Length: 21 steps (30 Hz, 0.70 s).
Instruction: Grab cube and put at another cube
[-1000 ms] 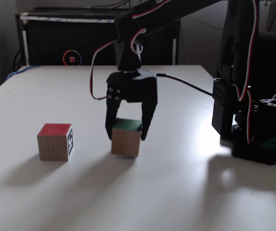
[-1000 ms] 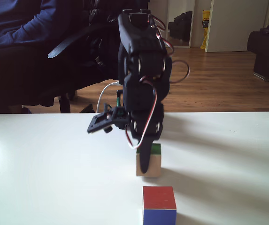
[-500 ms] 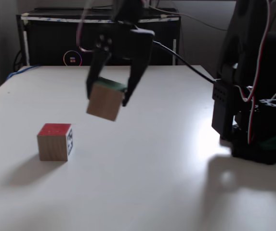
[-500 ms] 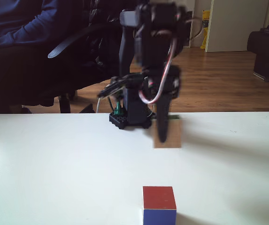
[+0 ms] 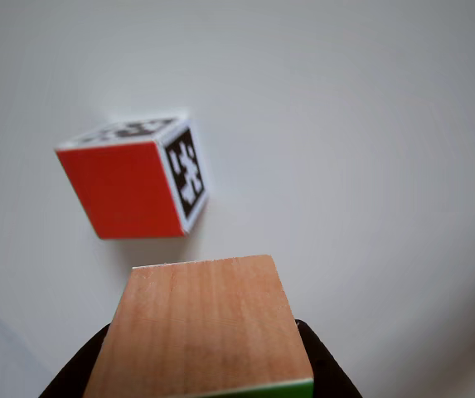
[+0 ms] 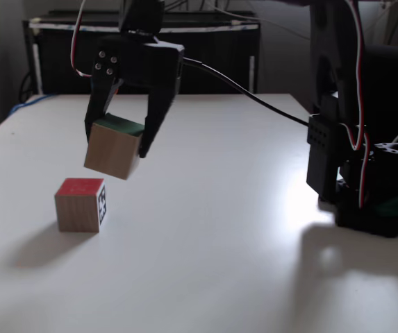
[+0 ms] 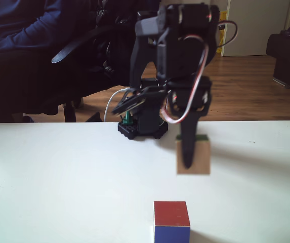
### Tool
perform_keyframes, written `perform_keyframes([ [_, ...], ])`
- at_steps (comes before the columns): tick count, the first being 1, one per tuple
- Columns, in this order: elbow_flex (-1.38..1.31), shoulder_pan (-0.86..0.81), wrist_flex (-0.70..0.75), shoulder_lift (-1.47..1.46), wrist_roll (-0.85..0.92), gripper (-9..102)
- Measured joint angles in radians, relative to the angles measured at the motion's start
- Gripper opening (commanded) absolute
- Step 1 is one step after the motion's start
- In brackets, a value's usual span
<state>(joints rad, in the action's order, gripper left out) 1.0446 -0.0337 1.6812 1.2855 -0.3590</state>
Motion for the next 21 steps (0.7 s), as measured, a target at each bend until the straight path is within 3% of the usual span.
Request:
perform_keyframes([
  [21, -0.453, -0.086, 0.121, -0.359, 0.002, 16],
])
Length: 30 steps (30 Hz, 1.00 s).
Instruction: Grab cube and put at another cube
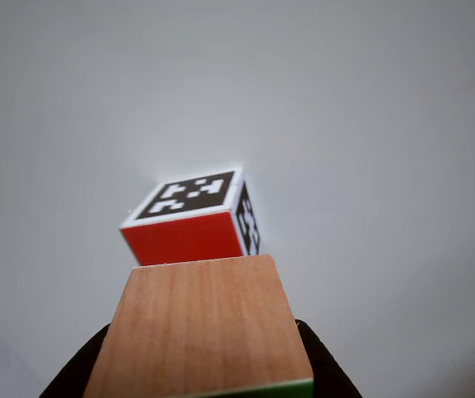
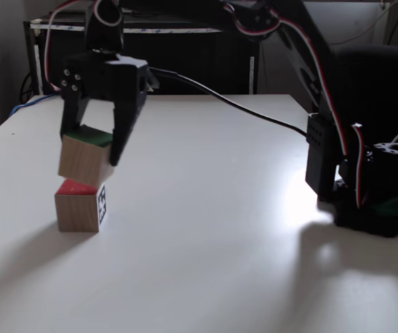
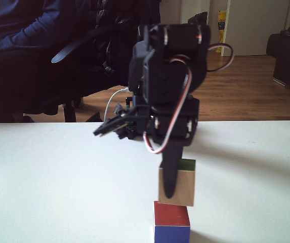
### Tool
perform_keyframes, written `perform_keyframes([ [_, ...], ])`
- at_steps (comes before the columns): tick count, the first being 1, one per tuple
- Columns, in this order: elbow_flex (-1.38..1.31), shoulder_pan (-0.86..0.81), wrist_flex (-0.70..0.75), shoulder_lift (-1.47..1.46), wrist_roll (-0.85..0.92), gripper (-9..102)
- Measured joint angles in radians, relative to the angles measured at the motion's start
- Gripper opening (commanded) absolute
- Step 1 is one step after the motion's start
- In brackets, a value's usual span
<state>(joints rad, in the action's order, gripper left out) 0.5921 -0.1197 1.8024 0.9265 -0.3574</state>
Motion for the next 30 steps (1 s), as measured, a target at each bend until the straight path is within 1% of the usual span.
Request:
perform_keyframes([
  [14, -0.057, 0.000, 0.000, -0.058, 0.018, 16],
  [24, -0.104, -0.038, 0.000, -0.100, 0.034, 16],
  [27, -0.104, -0.041, 0.000, -0.100, 0.037, 19],
  [30, -0.104, -0.049, 0.000, -0.100, 0.043, 26],
])
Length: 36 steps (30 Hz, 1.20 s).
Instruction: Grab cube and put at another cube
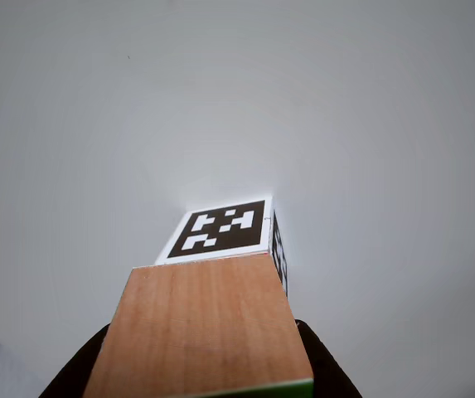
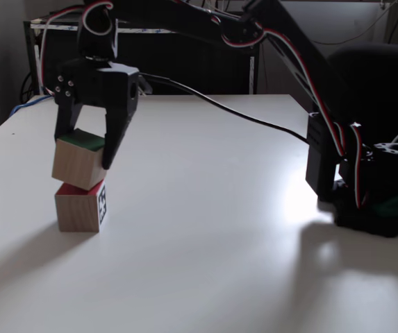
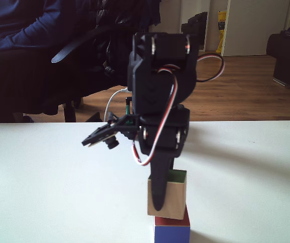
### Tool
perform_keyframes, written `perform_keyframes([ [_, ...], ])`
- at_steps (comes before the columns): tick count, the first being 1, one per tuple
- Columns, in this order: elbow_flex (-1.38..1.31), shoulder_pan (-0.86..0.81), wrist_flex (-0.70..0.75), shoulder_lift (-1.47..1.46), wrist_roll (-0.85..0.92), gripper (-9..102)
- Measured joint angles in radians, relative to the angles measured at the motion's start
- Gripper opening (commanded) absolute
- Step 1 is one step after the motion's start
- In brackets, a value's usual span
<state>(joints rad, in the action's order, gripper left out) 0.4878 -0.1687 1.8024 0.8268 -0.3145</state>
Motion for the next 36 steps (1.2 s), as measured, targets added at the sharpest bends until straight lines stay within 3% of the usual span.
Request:
perform_keyframes([
  [6, 0.000, 0.009, -0.005, 0.000, 0.008, 37],
  [21, 0.097, 0.051, -0.005, 0.080, -0.034, 48],
  [28, 0.311, 0.155, 0.002, 0.419, -0.055, 49],
  [36, 0.637, 0.215, -0.012, 1.097, -0.005, 48],
])
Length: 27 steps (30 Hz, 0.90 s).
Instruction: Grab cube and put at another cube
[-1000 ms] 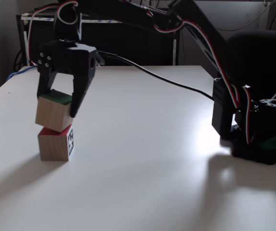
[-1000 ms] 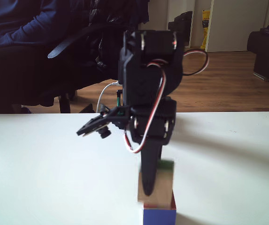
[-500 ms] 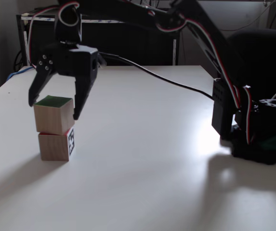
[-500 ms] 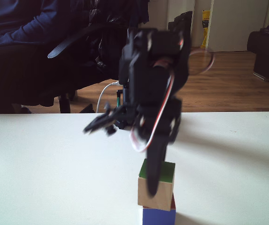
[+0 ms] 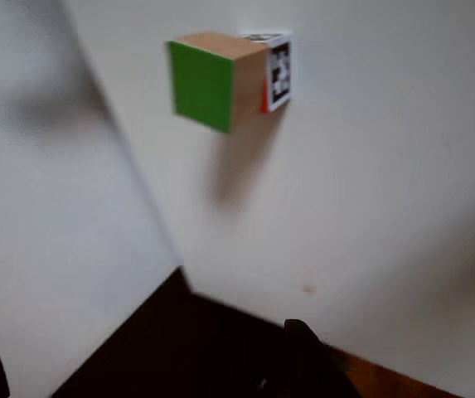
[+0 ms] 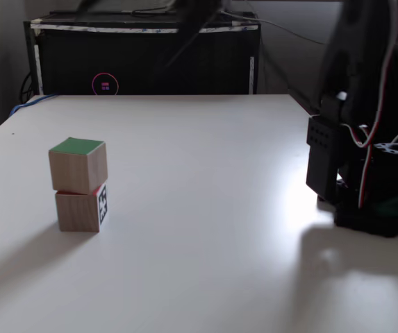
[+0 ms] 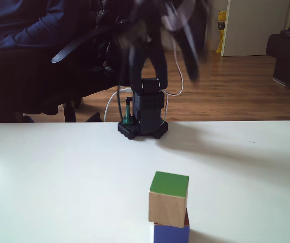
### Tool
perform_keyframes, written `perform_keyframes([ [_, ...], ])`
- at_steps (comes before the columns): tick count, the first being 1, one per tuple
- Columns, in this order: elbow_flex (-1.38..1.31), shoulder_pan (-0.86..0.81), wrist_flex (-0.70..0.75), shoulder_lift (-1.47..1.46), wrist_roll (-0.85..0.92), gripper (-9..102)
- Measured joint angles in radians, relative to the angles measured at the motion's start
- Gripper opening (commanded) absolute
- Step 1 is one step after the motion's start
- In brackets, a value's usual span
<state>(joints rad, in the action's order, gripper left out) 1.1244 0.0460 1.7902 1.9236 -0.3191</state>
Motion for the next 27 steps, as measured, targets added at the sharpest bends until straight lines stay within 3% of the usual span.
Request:
perform_keyframes([
  [7, 0.514, 0.014, -0.253, 0.614, 0.097, 42],
  [18, 1.141, -0.025, -0.532, 0.919, 0.193, 41],
  [27, 1.459, -0.037, -0.615, 1.112, 0.232, 37],
])
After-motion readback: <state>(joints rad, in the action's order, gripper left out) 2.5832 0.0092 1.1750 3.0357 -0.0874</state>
